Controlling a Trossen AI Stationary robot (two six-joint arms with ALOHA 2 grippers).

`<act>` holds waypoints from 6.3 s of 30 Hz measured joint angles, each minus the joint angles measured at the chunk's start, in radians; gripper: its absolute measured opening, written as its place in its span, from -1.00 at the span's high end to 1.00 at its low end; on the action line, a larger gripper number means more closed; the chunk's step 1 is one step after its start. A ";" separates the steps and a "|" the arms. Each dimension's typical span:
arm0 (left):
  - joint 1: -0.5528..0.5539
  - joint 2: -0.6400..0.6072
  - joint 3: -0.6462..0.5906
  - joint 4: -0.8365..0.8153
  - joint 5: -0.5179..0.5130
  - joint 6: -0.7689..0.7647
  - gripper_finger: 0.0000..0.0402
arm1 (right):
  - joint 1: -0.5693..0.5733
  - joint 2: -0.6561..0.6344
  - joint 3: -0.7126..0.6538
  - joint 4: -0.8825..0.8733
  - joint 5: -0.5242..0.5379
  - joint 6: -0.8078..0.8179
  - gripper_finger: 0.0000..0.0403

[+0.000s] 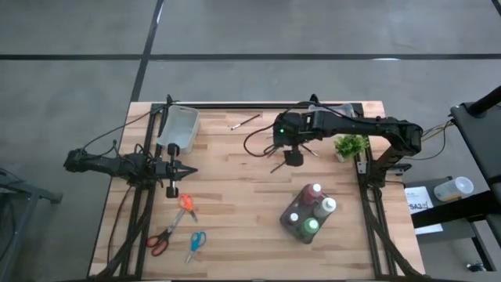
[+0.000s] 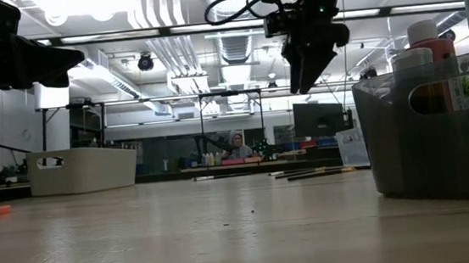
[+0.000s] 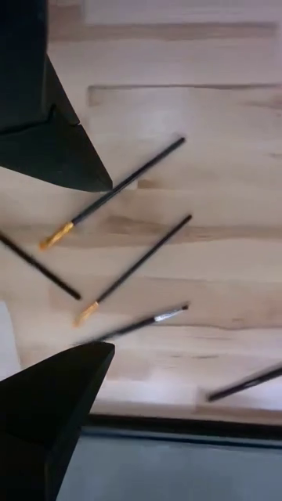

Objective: Pick & Place Paint Supplies
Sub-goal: Put the bottom gold paint brush into the transparent bin

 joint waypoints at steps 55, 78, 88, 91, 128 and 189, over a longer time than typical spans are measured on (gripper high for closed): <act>0.000 0.000 0.000 0.000 0.000 0.000 1.00 | -0.137 0.001 -0.441 0.268 -0.117 -0.189 -0.62; 0.000 0.000 0.000 0.000 0.000 0.000 1.00 | -0.214 0.001 -0.483 0.343 -0.189 -0.263 -0.62; 0.000 0.000 0.000 0.000 0.000 0.000 1.00 | -0.214 0.029 -0.466 0.331 -0.183 -0.322 -0.62; 0.000 0.000 0.000 0.000 0.000 0.000 1.00 | -0.214 0.091 -0.438 0.306 -0.177 -0.327 -0.62; 0.000 0.000 0.000 0.000 0.000 0.000 1.00 | -0.217 0.187 -0.318 0.159 -0.195 -0.362 -0.62; 0.000 0.000 0.000 0.000 0.000 0.000 1.00 | -0.216 0.189 -0.337 0.203 -0.206 -0.293 0.95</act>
